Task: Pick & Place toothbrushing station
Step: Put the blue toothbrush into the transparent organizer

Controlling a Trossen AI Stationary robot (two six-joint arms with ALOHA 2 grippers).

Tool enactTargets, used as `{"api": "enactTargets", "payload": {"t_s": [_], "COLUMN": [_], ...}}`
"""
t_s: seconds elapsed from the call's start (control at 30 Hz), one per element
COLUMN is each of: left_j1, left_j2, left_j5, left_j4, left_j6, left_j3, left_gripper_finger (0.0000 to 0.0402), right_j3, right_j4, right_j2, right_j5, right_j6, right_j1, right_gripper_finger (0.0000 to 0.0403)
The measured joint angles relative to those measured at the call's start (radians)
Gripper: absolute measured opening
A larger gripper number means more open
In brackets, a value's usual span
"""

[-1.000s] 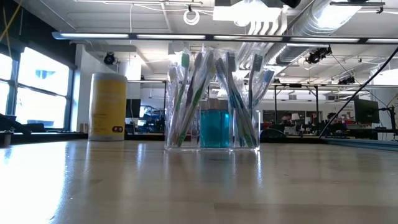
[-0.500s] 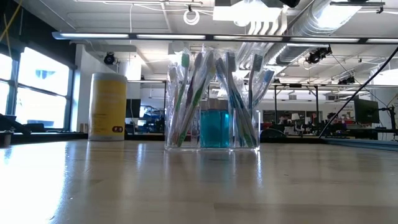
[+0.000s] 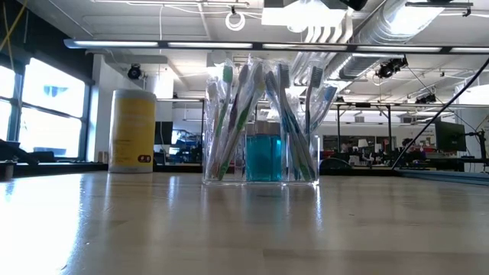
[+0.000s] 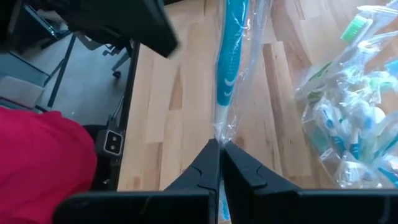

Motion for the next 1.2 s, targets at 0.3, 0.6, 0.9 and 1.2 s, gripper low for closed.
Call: {"api": "enactTargets", "payload": {"t_s": [0.3,0.6,0.9,1.2], "left_j1": [0.045,0.056,0.092,0.086], "left_j2": [0.021,0.027,0.027,0.027], "left_j5": [0.027,0.055,0.056,0.062], "left_j4": [-0.004,-0.006,-0.006,-0.023], "left_j6": [-0.016,-0.025,-0.033,-0.032], "left_j3": [0.002,0.000,0.000,-0.001], "left_gripper_finger": [0.0124,0.0124,0.0123,0.0021], "right_j3": [0.000,0.000,0.000,0.000], "right_j4": [0.002,0.003,0.005,0.004], "right_j2": [0.000,0.000,0.000,-0.001], "right_j5": [0.000,0.000,-0.005,-0.007], "right_j6": [0.008,0.008,0.008,0.004], "right_j1": [0.001,0.001,0.001,0.001], "right_gripper_finger": [0.0003,0.0003,0.0003,0.0003]}}
